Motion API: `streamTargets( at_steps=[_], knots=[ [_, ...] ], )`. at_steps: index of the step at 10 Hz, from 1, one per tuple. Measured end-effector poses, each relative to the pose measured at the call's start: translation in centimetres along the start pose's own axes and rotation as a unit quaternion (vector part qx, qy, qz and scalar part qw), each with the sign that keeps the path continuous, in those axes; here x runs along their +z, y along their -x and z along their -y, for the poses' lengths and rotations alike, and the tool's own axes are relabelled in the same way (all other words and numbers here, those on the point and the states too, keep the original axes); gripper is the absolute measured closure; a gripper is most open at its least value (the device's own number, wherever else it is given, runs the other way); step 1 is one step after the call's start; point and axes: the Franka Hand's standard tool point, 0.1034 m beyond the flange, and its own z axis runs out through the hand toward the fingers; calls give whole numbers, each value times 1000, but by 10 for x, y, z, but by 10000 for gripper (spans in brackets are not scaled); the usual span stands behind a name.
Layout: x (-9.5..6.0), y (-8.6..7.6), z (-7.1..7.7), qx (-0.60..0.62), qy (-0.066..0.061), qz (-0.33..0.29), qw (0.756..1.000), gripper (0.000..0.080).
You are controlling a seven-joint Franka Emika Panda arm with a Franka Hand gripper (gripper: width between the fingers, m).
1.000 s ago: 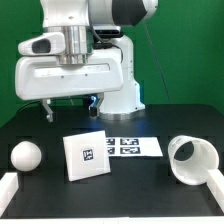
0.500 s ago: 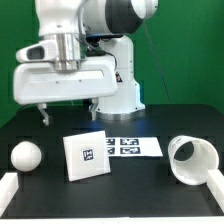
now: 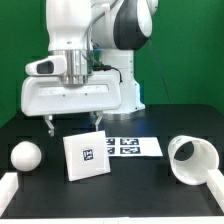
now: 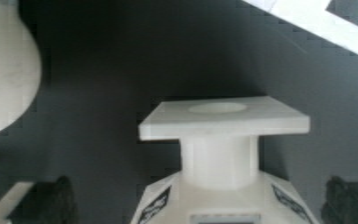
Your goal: Assemble lamp
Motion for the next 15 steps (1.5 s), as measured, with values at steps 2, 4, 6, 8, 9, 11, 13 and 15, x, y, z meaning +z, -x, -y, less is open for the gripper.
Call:
streamTargets(
  at_steps=[2, 4, 6, 8, 9, 11, 13, 15],
  knots=[
    [13, 2, 1, 1, -1, 9, 1000, 101],
    [22, -1, 7, 10, -5, 15, 1000, 101],
    [33, -4, 9, 15, -8, 21, 1000, 101],
    [36, -13, 8, 24, -7, 18, 1000, 101],
    [36, -13, 8, 25, -7, 18, 1000, 101],
    [36, -13, 8, 25, -7, 18, 999, 224],
    [36, -13, 8, 25, -7, 18, 999, 496],
    [36, -13, 8, 25, -7, 18, 999, 495]
  ],
)
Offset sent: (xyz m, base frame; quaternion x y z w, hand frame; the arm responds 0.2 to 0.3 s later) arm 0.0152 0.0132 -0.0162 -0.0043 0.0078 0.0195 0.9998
